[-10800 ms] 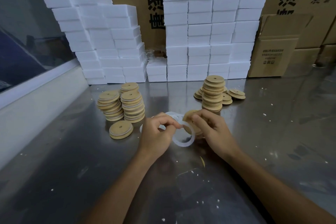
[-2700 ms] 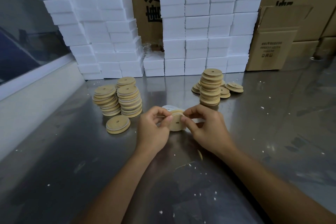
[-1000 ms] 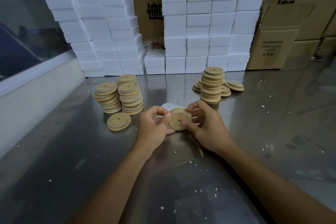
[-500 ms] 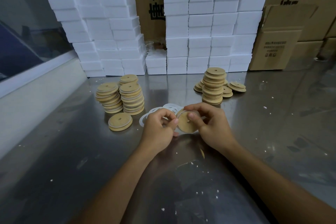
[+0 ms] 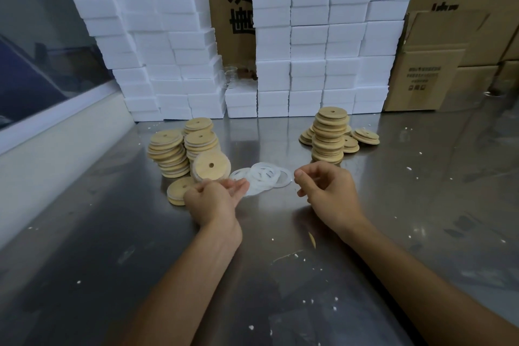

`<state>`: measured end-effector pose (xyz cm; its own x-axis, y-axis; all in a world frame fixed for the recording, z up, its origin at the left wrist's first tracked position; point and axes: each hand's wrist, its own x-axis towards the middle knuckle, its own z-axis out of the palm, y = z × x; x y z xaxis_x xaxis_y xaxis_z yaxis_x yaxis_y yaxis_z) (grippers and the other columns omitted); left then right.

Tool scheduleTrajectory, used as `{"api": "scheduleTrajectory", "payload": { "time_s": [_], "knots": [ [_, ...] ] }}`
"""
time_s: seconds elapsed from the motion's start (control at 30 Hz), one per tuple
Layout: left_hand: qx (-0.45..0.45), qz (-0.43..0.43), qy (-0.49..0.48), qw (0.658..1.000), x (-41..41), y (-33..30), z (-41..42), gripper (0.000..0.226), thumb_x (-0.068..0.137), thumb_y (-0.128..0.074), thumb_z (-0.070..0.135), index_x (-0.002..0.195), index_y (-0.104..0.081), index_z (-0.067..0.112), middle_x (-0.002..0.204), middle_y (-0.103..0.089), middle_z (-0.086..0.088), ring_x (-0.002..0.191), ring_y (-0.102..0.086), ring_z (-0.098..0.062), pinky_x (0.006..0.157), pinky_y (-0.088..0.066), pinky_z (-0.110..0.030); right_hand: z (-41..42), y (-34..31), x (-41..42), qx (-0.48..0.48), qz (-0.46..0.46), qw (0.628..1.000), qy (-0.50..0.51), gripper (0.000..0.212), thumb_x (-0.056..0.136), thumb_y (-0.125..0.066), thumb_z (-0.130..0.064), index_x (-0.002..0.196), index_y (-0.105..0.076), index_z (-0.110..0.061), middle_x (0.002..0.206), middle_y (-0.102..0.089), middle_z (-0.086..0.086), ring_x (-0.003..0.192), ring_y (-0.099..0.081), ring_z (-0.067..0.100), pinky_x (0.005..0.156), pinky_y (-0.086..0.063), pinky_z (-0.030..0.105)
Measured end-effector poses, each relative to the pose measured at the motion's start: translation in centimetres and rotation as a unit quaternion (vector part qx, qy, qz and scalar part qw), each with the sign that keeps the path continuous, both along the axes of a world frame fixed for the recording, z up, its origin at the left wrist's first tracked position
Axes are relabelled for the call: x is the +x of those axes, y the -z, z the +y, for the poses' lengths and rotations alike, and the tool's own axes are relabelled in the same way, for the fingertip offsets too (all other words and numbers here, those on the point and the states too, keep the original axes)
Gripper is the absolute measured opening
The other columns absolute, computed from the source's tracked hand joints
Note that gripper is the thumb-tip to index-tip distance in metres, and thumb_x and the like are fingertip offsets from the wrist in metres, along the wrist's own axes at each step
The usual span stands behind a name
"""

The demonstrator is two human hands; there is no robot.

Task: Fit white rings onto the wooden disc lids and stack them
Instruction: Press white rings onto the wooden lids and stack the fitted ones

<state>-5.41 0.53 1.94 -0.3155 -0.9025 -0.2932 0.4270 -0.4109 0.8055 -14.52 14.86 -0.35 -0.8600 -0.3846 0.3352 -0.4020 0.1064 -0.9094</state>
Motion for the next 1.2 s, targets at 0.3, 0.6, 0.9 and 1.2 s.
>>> {"api": "scheduleTrajectory", "payload": {
  "time_s": [0.3,0.6,0.9,1.2],
  "knots": [
    [0.098,0.097,0.056,0.989,0.5,0.2,-0.6,0.027,0.100,-0.035,0.007,0.118,-0.053,-0.001,0.083,-0.072,-0.016,0.076,-0.070,-0.029,0.065,-0.060,-0.033,0.1,-0.1,0.1,0.019,0.009,1.000,0.003,0.007,0.094,-0.068,-0.022,0.089,-0.072,-0.018,0.083,-0.073,-0.007,0.064,-0.070,0.008,0.062,-0.057,0.023],
    [-0.028,-0.018,0.022,0.999,0.1,-0.2,1.1,0.020,0.089,-0.029,-0.007,0.092,-0.045,0.003,0.079,-0.066,-0.018,0.050,-0.068,-0.028,0.046,-0.055,-0.030,0.1,0.1,0.0,0.028,0.008,1.000,0.002,0.008,0.093,-0.068,-0.023,0.085,-0.071,-0.023,0.079,-0.072,-0.009,0.063,-0.070,0.008,0.059,-0.055,0.022],
    [-0.633,-0.366,0.153,0.665,0.5,2.4,1.0,0.017,0.082,-0.070,0.021,0.098,-0.065,0.020,0.099,-0.062,0.002,0.092,-0.058,-0.019,0.077,-0.045,-0.029,0.1,0.4,-0.1,0.027,0.008,0.999,0.032,0.009,0.092,-0.069,-0.023,0.083,-0.071,-0.024,0.073,-0.071,-0.006,0.068,-0.068,0.009,0.068,-0.058,0.025],
    [-0.642,-0.416,0.154,0.625,0.7,2.3,0.8,0.009,0.086,-0.065,0.022,0.083,-0.071,0.016,0.091,-0.063,-0.003,0.092,-0.057,-0.024,0.081,-0.048,-0.040,0.6,0.2,-1.9,-0.065,-0.025,0.980,0.188,0.025,0.083,-0.074,-0.019,0.101,-0.057,-0.024,0.083,-0.061,-0.010,0.071,-0.057,-0.002,0.069,-0.043,0.018]
  ]
}}
